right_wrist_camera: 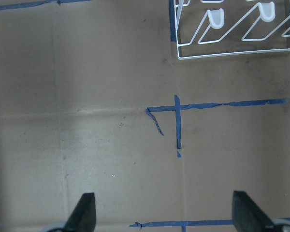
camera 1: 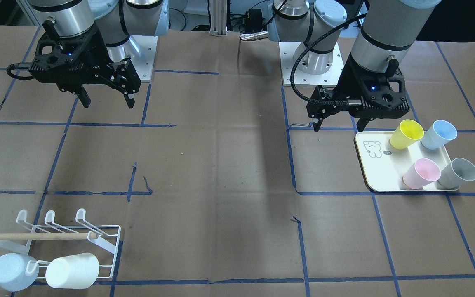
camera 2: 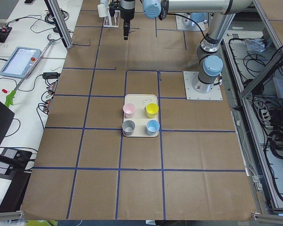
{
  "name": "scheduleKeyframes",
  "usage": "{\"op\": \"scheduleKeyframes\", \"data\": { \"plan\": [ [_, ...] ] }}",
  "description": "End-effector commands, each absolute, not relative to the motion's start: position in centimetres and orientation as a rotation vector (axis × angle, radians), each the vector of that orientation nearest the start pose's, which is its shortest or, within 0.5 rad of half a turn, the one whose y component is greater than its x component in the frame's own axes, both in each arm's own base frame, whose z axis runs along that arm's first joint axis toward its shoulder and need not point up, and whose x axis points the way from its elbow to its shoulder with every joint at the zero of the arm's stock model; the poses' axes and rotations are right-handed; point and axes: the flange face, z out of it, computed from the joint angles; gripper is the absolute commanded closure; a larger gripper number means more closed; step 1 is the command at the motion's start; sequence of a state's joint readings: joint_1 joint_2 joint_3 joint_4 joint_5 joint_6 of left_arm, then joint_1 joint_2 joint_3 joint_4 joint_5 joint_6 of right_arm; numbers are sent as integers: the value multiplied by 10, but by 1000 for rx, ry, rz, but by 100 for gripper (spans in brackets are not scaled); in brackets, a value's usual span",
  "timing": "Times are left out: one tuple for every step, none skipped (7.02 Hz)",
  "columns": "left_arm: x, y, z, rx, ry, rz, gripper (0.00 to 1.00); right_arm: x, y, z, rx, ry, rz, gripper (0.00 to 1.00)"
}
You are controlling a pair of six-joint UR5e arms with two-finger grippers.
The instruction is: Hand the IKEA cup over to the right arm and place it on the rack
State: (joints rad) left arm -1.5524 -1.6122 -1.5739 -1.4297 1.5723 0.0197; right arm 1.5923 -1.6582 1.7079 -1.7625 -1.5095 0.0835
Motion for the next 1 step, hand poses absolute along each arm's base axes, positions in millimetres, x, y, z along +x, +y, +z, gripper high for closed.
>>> {"op": "scheduleKeyframes", "data": {
  "plan": [
    [-124,-521,480,0,3135,-152,1,149,-464,482,87,3064,-214,0]
  ]
}}
